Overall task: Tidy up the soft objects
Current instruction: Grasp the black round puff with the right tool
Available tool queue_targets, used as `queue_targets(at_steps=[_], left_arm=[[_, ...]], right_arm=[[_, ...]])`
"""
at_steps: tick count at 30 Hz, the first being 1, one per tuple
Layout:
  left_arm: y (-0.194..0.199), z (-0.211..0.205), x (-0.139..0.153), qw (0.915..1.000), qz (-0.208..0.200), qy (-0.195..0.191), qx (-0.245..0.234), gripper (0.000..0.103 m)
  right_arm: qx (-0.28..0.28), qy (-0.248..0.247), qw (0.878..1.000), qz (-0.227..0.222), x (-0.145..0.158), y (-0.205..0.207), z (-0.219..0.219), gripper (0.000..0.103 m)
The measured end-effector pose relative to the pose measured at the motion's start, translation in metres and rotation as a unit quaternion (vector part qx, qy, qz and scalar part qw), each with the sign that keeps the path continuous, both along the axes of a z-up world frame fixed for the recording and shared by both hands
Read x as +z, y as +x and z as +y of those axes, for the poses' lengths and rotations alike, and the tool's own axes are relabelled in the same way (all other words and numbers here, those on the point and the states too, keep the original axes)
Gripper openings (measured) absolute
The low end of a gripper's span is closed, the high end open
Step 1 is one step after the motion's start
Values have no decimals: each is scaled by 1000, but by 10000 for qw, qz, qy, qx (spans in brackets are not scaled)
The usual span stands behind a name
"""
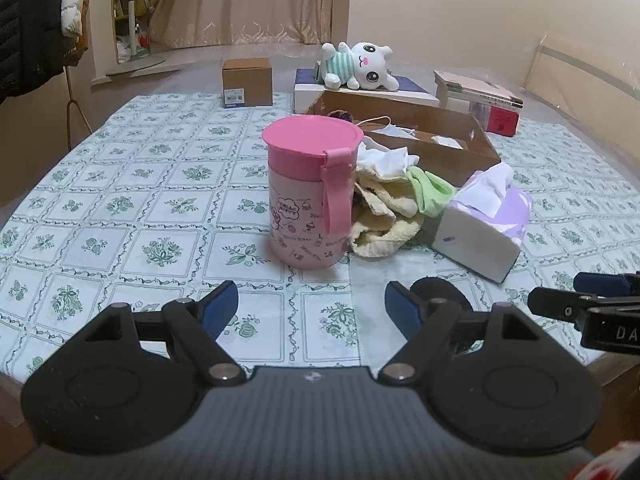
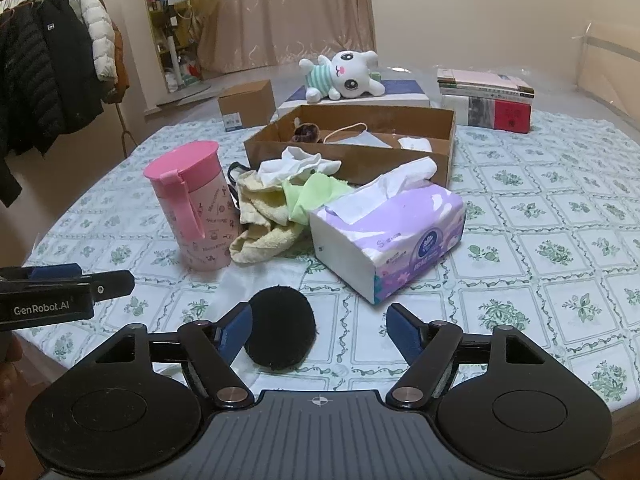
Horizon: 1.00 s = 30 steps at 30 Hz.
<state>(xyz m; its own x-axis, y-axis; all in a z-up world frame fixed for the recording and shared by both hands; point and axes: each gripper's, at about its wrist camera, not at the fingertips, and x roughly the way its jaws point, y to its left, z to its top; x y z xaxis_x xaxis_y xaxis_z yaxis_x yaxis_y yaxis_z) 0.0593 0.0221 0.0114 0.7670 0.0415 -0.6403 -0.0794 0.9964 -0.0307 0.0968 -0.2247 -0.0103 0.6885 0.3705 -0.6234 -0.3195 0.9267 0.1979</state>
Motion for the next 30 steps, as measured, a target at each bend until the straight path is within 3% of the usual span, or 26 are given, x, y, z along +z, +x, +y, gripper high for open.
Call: queue_targets(at_steps=[16, 30], left_arm=[[19, 8, -26, 9996, 216, 161, -92, 78], [38, 17, -50, 9987, 510, 29, -58, 78]], right_arm=[[368, -232, 9988, 216, -39, 25, 36, 79], [709, -682, 9945, 369, -78, 57, 66, 80]])
